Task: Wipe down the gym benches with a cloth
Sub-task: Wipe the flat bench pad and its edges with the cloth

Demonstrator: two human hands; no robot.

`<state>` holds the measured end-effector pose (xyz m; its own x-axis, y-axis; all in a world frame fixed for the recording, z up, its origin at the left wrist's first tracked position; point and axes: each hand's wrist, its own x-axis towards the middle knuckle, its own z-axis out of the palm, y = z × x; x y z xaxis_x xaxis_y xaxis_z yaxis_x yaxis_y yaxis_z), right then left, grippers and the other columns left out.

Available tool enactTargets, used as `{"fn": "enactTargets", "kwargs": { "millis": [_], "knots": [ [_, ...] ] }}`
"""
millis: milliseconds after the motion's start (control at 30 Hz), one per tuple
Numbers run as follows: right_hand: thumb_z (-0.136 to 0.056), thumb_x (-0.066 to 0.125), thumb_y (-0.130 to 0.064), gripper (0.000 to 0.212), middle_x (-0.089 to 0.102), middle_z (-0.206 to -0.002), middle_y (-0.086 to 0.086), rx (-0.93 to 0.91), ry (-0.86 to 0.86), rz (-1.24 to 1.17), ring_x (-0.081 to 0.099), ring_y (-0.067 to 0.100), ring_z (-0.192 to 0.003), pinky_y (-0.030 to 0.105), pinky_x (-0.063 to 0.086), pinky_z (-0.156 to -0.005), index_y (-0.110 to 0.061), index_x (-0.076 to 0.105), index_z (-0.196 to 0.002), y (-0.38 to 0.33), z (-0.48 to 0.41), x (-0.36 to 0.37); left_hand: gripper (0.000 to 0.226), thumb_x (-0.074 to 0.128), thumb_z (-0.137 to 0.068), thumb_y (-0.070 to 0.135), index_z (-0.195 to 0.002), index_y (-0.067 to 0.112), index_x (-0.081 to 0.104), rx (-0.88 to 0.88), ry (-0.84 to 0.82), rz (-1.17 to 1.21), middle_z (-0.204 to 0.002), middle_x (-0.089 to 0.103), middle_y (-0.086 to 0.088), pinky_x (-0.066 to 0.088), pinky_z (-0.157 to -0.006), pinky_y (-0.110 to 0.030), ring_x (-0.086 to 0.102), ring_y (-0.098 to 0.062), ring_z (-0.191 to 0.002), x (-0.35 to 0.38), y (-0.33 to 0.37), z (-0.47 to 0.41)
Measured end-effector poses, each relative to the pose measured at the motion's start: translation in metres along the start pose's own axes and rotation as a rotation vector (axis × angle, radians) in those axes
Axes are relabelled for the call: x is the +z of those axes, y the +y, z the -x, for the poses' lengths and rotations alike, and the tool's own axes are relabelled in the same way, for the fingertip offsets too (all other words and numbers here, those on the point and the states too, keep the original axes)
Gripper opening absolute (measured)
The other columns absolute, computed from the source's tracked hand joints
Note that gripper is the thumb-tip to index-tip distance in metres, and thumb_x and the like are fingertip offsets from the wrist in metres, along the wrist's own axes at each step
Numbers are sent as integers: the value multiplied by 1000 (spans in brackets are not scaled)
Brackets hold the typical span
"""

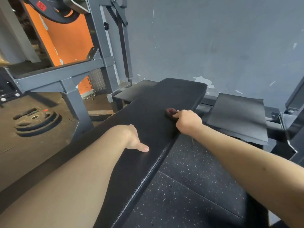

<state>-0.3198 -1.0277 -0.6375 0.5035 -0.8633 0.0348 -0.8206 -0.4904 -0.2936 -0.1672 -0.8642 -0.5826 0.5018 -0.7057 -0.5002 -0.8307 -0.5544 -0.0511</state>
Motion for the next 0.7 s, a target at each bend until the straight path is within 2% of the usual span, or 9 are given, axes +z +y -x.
{"fn": "enactTargets", "kwargs": {
  "millis": [133, 200, 267, 400, 500, 567, 633, 700],
  "knots": [
    [-83, 52, -8, 37, 69, -107, 6, 50, 27, 15, 65, 33, -96, 37, 56, -83, -23, 68, -113, 3, -14, -7, 99, 65, -85, 70, -157, 11, 30, -12, 8, 3, -155, 44, -8, 47, -107, -42, 51, -33, -134, 2, 0, -3],
    [-83, 52, -9, 34, 66, -105, 7, 10, 30, 61, 62, 33, -92, 35, 53, -82, -24, 63, -111, -14, 1, 0, 102, 66, -84, 70, -158, 11, 27, -21, 3, -6, -156, 43, -9, 46, -108, -43, 50, -34, -135, 0, 0, -5],
    [-83, 50, -9, 39, 65, -111, 6, -95, -24, 84, 61, 33, -99, 40, 49, -94, -27, 64, -115, -33, 22, 9, 108, 67, -82, 72, -159, 11, 23, -33, -8, -27, -157, 42, -9, 45, -108, -44, 49, -34, -135, -2, 2, -7],
    [-89, 43, -12, 52, 57, -137, -1, -344, -105, 69, 52, 29, -127, 48, 31, -115, -35, 63, -131, -50, 42, 22, 117, 66, -79, 77, -161, 10, 16, -58, -3, -64, -158, 40, -11, 44, -108, -43, 48, -34, -136, -5, 4, -8],
    [-89, 41, -10, 60, 45, -156, -11, -322, -98, 35, 43, 25, -141, 51, 16, -124, -42, 59, -136, -27, 18, 17, 117, 65, -80, 77, -162, 12, 12, -63, -5, -55, -160, 37, -10, 43, -111, -45, 46, -34, -138, -3, 2, -7],
    [-87, 43, -8, 60, 47, -155, -8, -218, -89, 33, 44, 27, -140, 51, 21, -123, -40, 62, -135, -2, -13, 10, 116, 65, -81, 75, -162, 13, 11, -59, -7, -32, -161, 35, -9, 43, -111, -46, 45, -35, -139, -2, 1, -6],
    [-86, 46, -11, 55, 58, -145, -1, -90, -56, -19, 53, 30, -130, 45, 39, -114, -37, 67, -130, 18, -40, -1, 114, 66, -82, 73, -162, 14, 10, -53, -4, -10, -162, 33, -8, 44, -111, -47, 44, -35, -140, 0, 1, -6],
    [-85, 47, -14, 49, 65, -132, 7, -18, -31, -64, 59, 34, -118, 42, 47, -105, -31, 71, -124, 19, -52, -4, 112, 67, -83, 71, -162, 15, 10, -49, 7, 7, -163, 32, -8, 44, -112, -47, 43, -35, -141, 1, 1, -8]
  ]
}}
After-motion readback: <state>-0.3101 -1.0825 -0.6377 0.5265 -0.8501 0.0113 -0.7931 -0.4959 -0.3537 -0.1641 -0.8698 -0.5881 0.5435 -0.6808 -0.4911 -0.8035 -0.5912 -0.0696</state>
